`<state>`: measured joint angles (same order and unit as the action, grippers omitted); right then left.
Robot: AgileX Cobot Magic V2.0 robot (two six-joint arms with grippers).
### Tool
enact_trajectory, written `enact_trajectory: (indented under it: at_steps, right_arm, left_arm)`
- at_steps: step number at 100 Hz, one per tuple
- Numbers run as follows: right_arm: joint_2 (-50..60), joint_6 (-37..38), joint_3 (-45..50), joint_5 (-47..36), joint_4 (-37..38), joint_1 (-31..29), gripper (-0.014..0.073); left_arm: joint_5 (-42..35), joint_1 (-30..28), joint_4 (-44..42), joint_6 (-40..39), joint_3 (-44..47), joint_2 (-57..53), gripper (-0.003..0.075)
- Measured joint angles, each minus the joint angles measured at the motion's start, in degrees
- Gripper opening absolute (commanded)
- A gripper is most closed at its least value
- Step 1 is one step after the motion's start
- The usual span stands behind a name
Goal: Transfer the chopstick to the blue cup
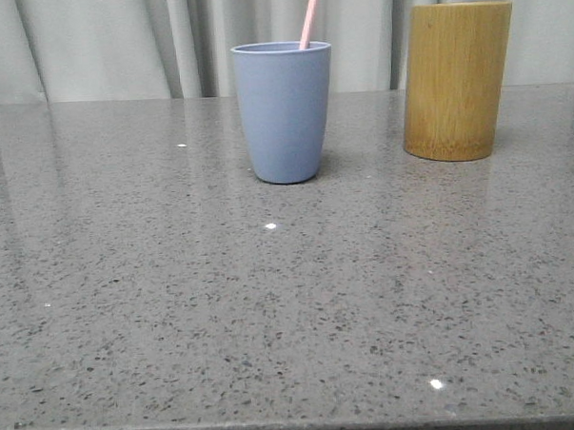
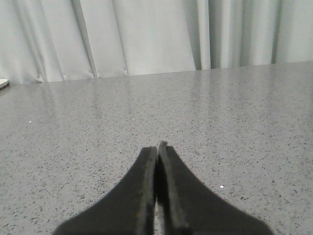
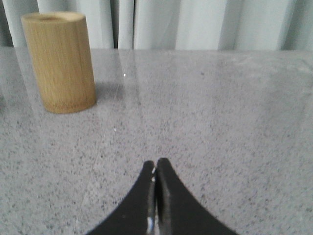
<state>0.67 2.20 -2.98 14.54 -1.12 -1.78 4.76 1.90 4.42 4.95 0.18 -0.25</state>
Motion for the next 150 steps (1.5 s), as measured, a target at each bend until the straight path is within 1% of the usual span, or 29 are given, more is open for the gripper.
enact_trajectory:
  at_steps: [23,38,150]
  right_arm:
    - [0.00,-0.04,3.60,-7.50,-0.12,0.00,-0.0067]
    - [0.00,-0.04,4.38,-9.58,-0.22,0.00,-0.0067]
    - [0.00,-0.04,4.56,-9.89,-0.35,0.00,-0.0067]
  left_arm:
    - [0.00,0.00,0.00,0.00,0.00,0.00,-0.0019]
    - [0.00,0.00,0.00,0.00,0.00,0.00,-0.0019]
    - [0.00,0.00,0.00,0.00,0.00,0.00,-0.0019]
